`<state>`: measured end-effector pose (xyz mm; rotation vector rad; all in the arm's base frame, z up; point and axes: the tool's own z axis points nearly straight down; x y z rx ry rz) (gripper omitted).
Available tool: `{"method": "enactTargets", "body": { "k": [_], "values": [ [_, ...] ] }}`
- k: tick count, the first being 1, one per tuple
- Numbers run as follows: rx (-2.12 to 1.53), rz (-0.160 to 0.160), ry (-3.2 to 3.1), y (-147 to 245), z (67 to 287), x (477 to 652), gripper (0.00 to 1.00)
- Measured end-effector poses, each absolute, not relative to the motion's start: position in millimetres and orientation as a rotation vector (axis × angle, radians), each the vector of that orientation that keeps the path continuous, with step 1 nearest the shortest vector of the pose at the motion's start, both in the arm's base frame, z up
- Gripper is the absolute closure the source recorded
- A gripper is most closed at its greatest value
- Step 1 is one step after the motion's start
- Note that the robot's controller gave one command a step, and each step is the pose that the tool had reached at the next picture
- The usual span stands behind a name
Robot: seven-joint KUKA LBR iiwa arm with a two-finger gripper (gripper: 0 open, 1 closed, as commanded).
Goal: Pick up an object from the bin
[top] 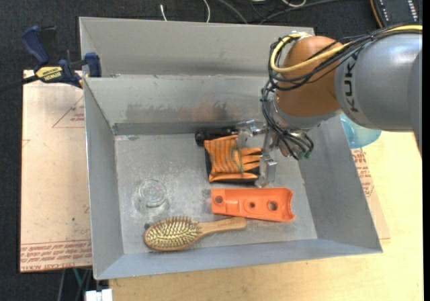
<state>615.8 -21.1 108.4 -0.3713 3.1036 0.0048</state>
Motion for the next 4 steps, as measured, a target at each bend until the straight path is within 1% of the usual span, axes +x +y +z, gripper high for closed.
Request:
{"method": "enactTargets", "body": {
  "k": [1,2,3,4],
  "values": [
    [-0.393,0.004,3.100,-23,106,625.9,0.00],
    [-0.682,0.004,3.044,-2,71,572.2,1.00],
    [-0.681,0.004,3.044,-2,72,572.1,1.00],
    [-0.683,0.008,3.056,-1,98,564.9,1.00]
  ]
}}
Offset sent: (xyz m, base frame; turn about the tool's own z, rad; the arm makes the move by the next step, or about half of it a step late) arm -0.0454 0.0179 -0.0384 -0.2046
